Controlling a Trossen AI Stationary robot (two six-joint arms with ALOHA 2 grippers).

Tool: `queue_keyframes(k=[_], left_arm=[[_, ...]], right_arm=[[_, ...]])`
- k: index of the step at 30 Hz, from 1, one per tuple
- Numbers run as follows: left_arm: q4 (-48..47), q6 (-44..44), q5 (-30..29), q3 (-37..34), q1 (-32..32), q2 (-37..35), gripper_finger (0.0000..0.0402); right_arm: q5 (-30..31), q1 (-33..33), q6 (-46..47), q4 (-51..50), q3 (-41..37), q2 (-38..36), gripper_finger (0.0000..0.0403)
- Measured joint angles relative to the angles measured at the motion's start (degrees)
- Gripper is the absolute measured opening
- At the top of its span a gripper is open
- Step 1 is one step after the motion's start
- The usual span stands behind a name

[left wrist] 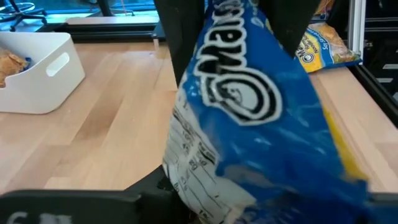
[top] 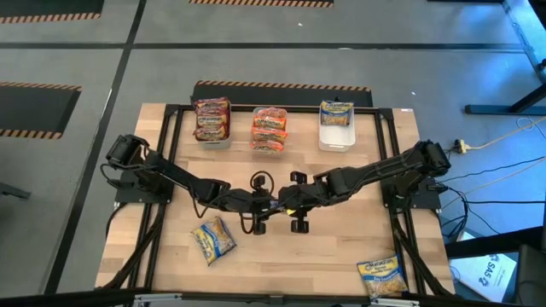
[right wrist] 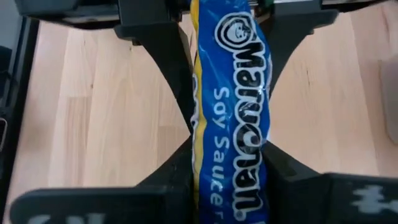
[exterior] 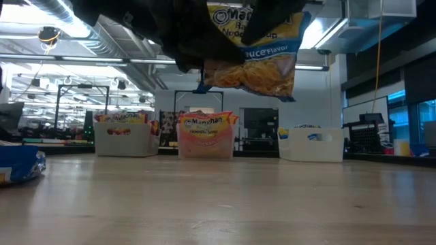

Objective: Sort Maruchan noodles
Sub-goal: Put the middle blue noodle into the white bin

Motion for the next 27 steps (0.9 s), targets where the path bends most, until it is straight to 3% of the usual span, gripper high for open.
queue_keyframes(k=[8,14,18,21,27], left_arm=[[-1.05,0.10,-0.47,0.04,-0.34,-1.36,0.0150],[-5.96,0.16,-0.80,0.17,-1.55,-7.09,0.0154],[-11.28,-1.45,0.07,0.12,-1.80,-9.18,0.0151],[-13.72,-2.28,0.22,-0.08,-3.00,-9.22,0.0148],[-13.40,-2.91,0.10,-1.62,-3.74,-8.90,0.0150]], right_arm=[[-0.37,0.04,-2.11,-3.59,-0.02,-2.33,0.0084],[1.35,0.15,-0.82,-7.91,-1.35,-10.85,0.0084],[5.64,-1.08,-1.20,-16.45,-3.95,-17.68,0.0084],[9.95,-3.95,-2.80,-18.11,-8.16,-23.96,0.0084],[10.65,-17.86,-15.33,-17.28,-15.60,-33.77,0.0086]])
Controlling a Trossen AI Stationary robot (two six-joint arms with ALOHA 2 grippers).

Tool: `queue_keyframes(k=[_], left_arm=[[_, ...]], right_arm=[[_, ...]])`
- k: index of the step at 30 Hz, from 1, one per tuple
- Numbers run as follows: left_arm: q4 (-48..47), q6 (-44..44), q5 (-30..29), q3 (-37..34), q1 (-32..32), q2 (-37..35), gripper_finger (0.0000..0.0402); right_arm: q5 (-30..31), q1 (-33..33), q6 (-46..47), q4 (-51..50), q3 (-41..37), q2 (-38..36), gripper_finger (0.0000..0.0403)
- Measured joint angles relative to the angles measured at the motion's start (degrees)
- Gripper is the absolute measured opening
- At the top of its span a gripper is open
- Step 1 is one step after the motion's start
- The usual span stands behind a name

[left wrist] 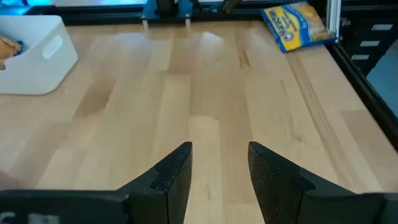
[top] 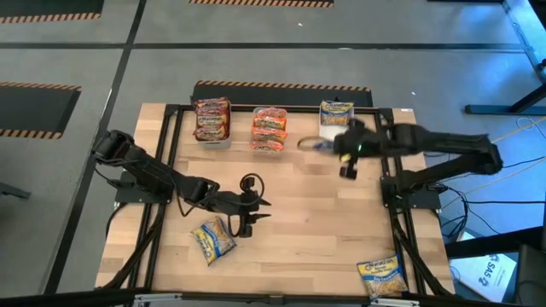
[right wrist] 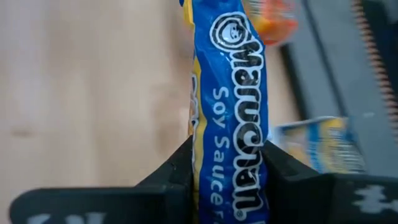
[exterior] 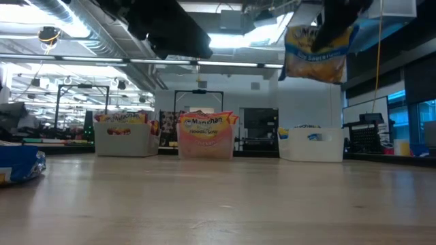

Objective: Sort Maruchan noodles
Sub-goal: Put the middle blue noodle into the white bin

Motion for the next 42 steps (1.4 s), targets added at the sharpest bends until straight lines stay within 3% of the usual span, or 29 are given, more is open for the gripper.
queue_keyframes(k=[9,18,28,42], left_arm=[[-0.49,-0.02,0.81,-0.02,1.64,0.00,0.0147],[-0.65,-1.55,4.36,-0.02,2.21,0.00,0.0151],[-0.34,-1.55,3.45,-0.02,2.19,0.00,0.0145],[-0.29,-1.53,0.86,-0.02,2.19,0.04,0.0154]], right_arm=[[-8.95,-23.78,-29.81,0.95,-0.56,1.13,0.0086],[-18.59,-40.23,-39.50,7.11,-0.56,10.28,0.0086],[-24.50,-48.55,-45.43,11.06,-0.56,21.29,0.0086],[-28.01,-50.07,-46.70,12.42,-0.53,31.35,0.0085]])
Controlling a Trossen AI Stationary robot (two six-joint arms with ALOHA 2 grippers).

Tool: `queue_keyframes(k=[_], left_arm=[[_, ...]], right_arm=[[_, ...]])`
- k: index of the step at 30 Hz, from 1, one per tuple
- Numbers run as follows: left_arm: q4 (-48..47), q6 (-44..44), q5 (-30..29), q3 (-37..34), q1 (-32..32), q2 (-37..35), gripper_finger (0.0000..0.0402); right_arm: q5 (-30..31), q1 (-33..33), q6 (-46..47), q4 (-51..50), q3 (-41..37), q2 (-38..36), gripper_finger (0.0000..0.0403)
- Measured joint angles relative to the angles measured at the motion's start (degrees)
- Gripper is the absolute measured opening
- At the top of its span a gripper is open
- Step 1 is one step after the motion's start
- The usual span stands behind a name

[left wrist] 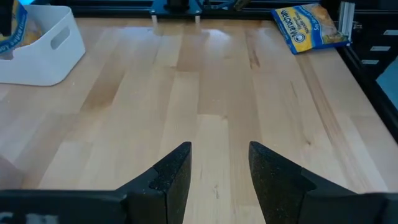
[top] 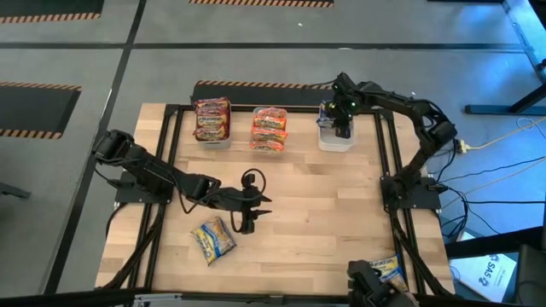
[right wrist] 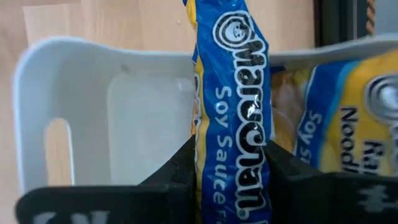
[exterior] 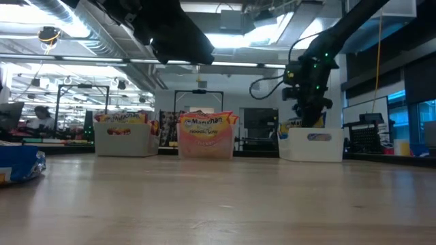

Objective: Sort Maruchan noodles
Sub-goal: Put the middle blue noodle into the white bin, then put the left blue noodle into the white bin

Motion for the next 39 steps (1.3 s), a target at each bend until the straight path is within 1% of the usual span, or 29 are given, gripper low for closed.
queue_keyframes(k=[3,7,9,13,16,19,21,25,27,30,32,34,37,39], left_arm=[[0.00,0.00,0.14,0.00,0.00,0.00,0.0150],[0.00,0.00,0.42,0.00,-0.02,0.00,0.0147],[0.00,0.00,0.44,0.00,-0.02,0.00,0.0148],[-0.02,0.00,0.46,0.00,-0.02,0.00,0.0152],[0.00,0.00,0.46,0.00,-0.02,0.00,0.0152],[0.00,0.00,0.46,0.00,-0.02,0.00,0.0148],[0.00,0.00,0.46,0.00,-0.02,0.00,0.0146],[0.21,0.00,0.45,0.00,0.00,0.01,0.0146],[0.80,0.00,0.46,0.00,0.00,0.02,0.0149],[1.29,-0.02,0.46,0.00,0.00,0.02,0.0152],[2.00,0.00,0.44,0.00,0.00,0.02,0.0154],[2.43,0.00,0.44,0.00,0.00,0.02,0.0154],[2.76,-0.02,0.44,0.00,0.00,0.02,0.0152],[3.20,-0.04,0.44,-0.02,0.00,0.02,0.0150]], right_arm=[[0.80,-0.40,2.18,0.50,0.00,1.27,0.0090],[3.50,-0.48,5.82,0.78,0.04,1.96,0.0111],[4.71,-0.32,6.22,1.27,0.04,1.96,0.0123],[4.97,-0.37,7.40,2.09,0.04,1.96,0.0153],[6.65,-0.33,7.40,2.11,0.22,1.86,0.0182],[7.14,-0.33,7.42,-0.90,2.51,1.35,0.0207],[8.95,-0.32,7.64,-2.12,4.90,1.11,0.0218],[15.96,-0.28,8.79,-1.85,7.52,0.52,0.0225],[16.63,-0.33,8.87,-1.98,8.07,0.52,0.0226],[16.98,0.75,9.60,-5.26,9.74,0.43,0.0226],[16.13,2.76,12.15,-9.49,11.50,-0.79,0.0226],[14.03,6.14,15.71,-14.58,13.65,-3.01,0.0226],[6.72,12.52,22.35,-18.02,14.29,-7.64,0.0226],[0.26,17.54,27.70,-16.84,13.14,-11.30,0.0227]])
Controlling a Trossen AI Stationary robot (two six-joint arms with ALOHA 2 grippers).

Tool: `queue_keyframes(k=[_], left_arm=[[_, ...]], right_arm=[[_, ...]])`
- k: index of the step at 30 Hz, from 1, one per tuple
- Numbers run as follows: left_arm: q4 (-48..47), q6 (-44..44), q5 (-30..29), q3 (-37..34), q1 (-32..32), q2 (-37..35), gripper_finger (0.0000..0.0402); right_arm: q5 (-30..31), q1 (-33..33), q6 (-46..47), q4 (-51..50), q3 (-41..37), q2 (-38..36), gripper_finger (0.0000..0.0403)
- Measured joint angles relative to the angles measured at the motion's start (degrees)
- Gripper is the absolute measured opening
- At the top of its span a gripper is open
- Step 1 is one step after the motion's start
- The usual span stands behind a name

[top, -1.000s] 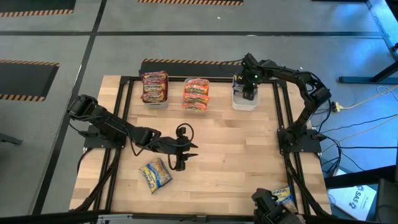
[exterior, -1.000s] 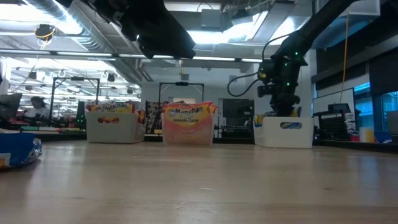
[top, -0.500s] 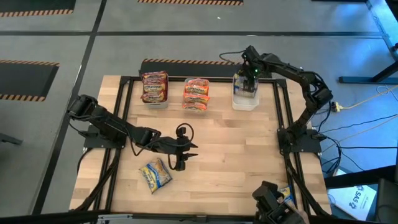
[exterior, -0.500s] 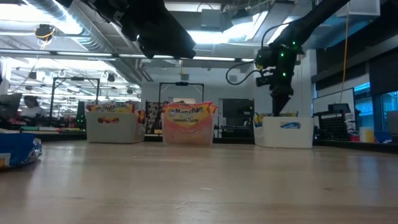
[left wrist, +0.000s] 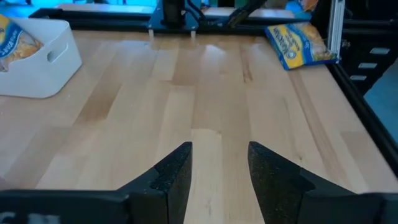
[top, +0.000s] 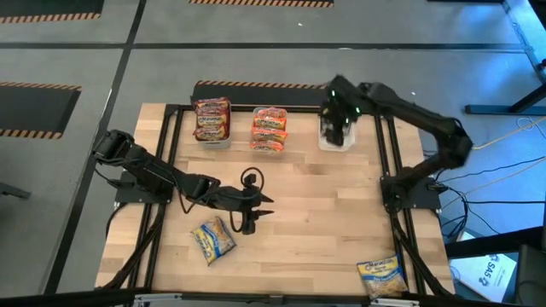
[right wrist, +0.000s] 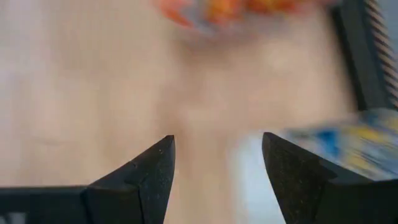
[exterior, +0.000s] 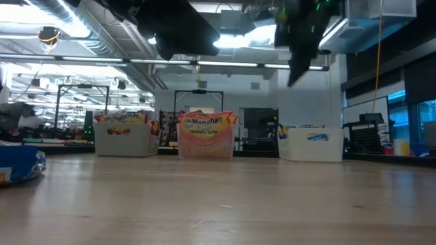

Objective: Sort Maruchan noodles
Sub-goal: Put the left blue noodle into the white bin

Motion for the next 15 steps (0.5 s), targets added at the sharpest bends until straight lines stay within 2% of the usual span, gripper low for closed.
queue_keyframes(k=[2,5,10,15], left_arm=[[1.08,-0.01,0.00,0.00,0.00,0.00,0.0148],[1.64,0.30,-0.46,0.00,-0.01,0.00,0.0147],[1.44,-0.69,-0.35,0.04,-0.11,0.55,0.0147],[-0.19,-9.05,0.33,0.01,-1.39,3.67,0.0147]], right_arm=[[-4.30,5.79,4.89,2.69,-2.36,-3.68,0.0227],[-5.05,16.63,10.74,11.06,-7.85,-8.54,0.0227],[2.32,34.28,17.59,28.32,-18.10,-12.20,0.0227],[10.35,48.23,23.76,47.99,-27.52,-10.06,0.0227]])
